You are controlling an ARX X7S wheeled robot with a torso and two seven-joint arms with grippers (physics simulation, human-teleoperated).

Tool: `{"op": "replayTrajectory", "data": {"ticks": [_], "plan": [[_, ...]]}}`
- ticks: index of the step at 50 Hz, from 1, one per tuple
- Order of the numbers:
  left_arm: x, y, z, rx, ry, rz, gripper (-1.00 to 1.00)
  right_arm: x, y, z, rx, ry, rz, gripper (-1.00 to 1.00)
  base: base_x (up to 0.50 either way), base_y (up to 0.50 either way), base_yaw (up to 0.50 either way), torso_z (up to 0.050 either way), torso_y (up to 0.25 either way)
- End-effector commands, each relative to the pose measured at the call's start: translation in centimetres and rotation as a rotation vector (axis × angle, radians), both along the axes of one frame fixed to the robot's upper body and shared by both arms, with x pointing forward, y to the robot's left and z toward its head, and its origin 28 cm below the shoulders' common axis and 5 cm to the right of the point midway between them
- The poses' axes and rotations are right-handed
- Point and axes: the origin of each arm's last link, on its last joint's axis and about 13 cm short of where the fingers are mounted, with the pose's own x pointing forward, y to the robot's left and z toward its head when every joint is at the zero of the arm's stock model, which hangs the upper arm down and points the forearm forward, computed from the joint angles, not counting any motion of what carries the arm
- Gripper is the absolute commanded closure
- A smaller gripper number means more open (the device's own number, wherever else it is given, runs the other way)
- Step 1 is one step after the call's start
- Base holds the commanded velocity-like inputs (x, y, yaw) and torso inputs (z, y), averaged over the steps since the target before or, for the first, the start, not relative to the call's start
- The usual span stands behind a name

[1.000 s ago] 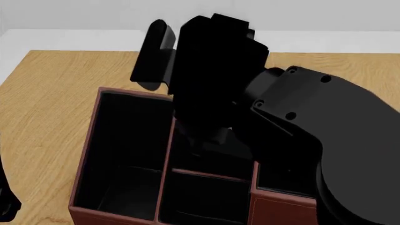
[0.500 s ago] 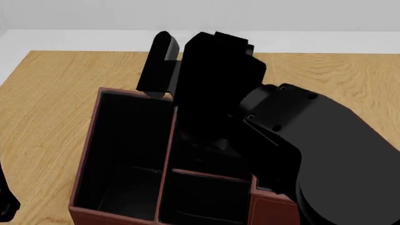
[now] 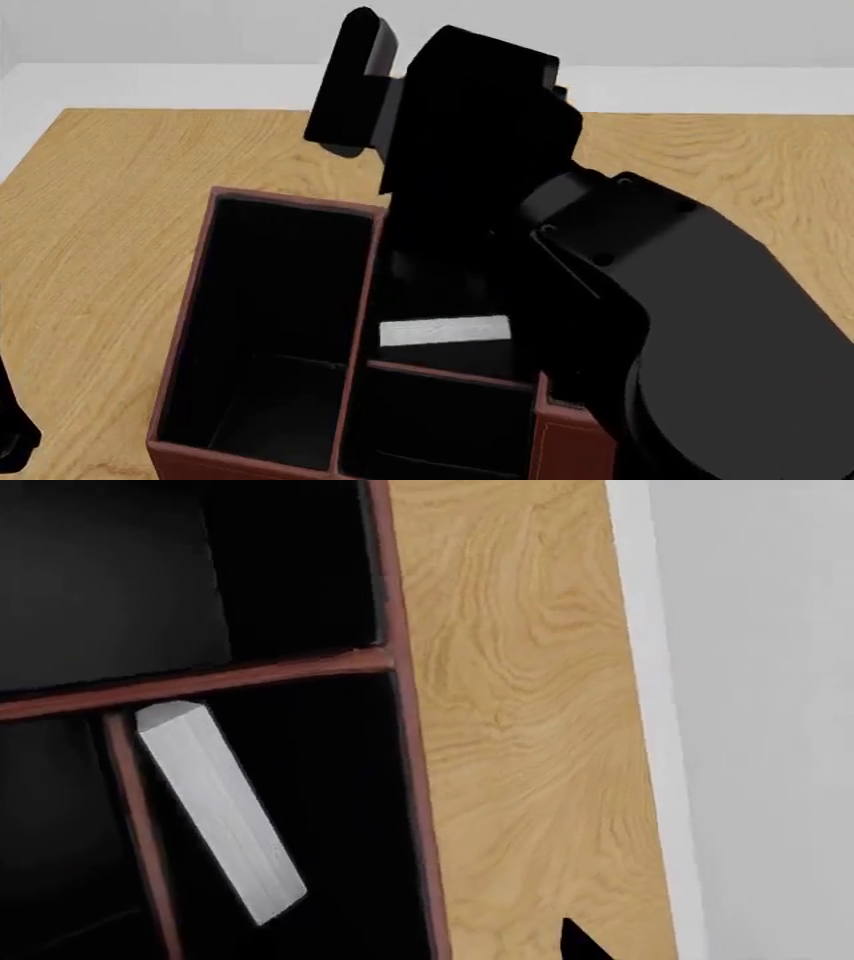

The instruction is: Pick up the book and place it in the front compartment of the caddy.

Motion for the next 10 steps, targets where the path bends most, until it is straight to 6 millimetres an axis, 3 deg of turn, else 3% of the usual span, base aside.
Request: {"op": "replayTrajectory", "data": {"ticks": [1,10], "plan": [[0.0,-0.1,0.1,0.000,-0.004,-0.002,-1.00,-0.5,-0.4,3.1,0.063,-0.096,-0.015,-1.00,0.00,0.00,0.00,0.000,0.000],[-0.1,0.0,0.3,0.001,-0.006,0.000,-1.00,-3.5,-0.3,5.4,0.178,-0.169,0.007,-1.00,0.00,0.00,0.00,0.000,0.000]]}}
